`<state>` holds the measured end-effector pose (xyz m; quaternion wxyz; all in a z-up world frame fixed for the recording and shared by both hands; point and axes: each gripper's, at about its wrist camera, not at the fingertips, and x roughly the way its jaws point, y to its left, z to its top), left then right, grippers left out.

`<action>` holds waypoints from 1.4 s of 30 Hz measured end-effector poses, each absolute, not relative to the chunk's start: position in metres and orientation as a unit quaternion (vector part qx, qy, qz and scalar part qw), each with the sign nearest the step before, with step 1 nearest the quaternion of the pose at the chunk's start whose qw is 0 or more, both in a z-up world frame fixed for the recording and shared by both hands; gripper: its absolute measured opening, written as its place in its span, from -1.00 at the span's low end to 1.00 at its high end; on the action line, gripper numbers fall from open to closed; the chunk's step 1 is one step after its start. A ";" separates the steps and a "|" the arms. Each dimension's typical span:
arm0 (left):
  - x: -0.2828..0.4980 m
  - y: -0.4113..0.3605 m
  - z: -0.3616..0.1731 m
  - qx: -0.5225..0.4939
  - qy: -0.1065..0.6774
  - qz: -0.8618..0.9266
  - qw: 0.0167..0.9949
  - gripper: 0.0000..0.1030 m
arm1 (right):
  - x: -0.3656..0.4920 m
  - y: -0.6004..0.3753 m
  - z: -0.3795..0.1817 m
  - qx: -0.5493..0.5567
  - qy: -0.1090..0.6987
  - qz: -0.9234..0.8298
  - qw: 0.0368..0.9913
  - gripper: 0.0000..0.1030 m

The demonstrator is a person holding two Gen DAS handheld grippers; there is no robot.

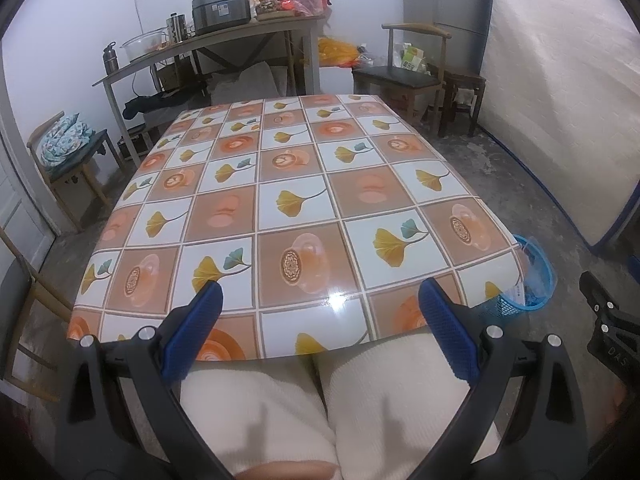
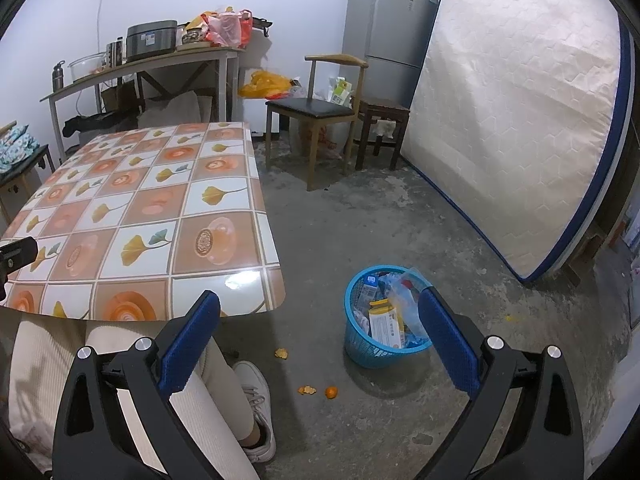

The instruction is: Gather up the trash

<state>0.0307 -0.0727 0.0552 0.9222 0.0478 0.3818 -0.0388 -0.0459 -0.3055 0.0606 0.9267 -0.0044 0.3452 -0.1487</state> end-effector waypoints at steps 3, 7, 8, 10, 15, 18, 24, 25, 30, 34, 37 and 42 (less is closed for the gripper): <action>0.031 -0.072 0.055 0.047 0.383 -0.039 0.922 0.83 | -0.046 -0.306 0.061 -0.005 0.346 -0.148 0.927 0.87; 0.033 -0.072 0.054 0.045 0.389 -0.036 0.919 0.83 | -0.045 -0.306 0.061 -0.006 0.347 -0.146 0.926 0.87; 0.033 -0.072 0.054 0.045 0.390 -0.035 0.919 0.83 | -0.045 -0.306 0.062 -0.005 0.347 -0.146 0.927 0.87; 0.033 -0.072 0.054 0.044 0.390 -0.034 0.919 0.83 | -0.045 -0.306 0.062 -0.005 0.346 -0.145 0.927 0.87; 0.033 -0.071 0.054 0.044 0.390 -0.035 0.919 0.83 | -0.045 -0.306 0.064 -0.008 0.346 -0.144 0.927 0.87; 0.033 -0.071 0.054 0.044 0.390 -0.035 0.919 0.83 | -0.045 -0.306 0.064 -0.008 0.346 -0.144 0.927 0.87; 0.033 -0.071 0.054 0.044 0.390 -0.035 0.919 0.83 | -0.044 -0.305 0.066 -0.012 0.346 -0.141 0.928 0.87; 0.033 -0.071 0.054 0.044 0.390 -0.035 0.919 0.83 | -0.044 -0.305 0.066 -0.013 0.346 -0.140 0.928 0.87; 0.034 -0.070 0.054 0.044 0.390 -0.036 0.919 0.83 | -0.043 -0.303 0.066 -0.014 0.345 -0.137 0.928 0.87; 0.033 -0.070 0.054 0.043 0.390 -0.035 0.919 0.83 | -0.043 -0.302 0.065 -0.016 0.346 -0.135 0.928 0.87; 0.033 -0.070 0.054 0.043 0.391 -0.035 0.919 0.83 | -0.043 -0.302 0.065 -0.015 0.347 -0.135 0.928 0.87; 0.033 -0.070 0.054 0.043 0.391 -0.035 0.919 0.83 | -0.043 -0.302 0.065 -0.015 0.346 -0.135 0.928 0.87</action>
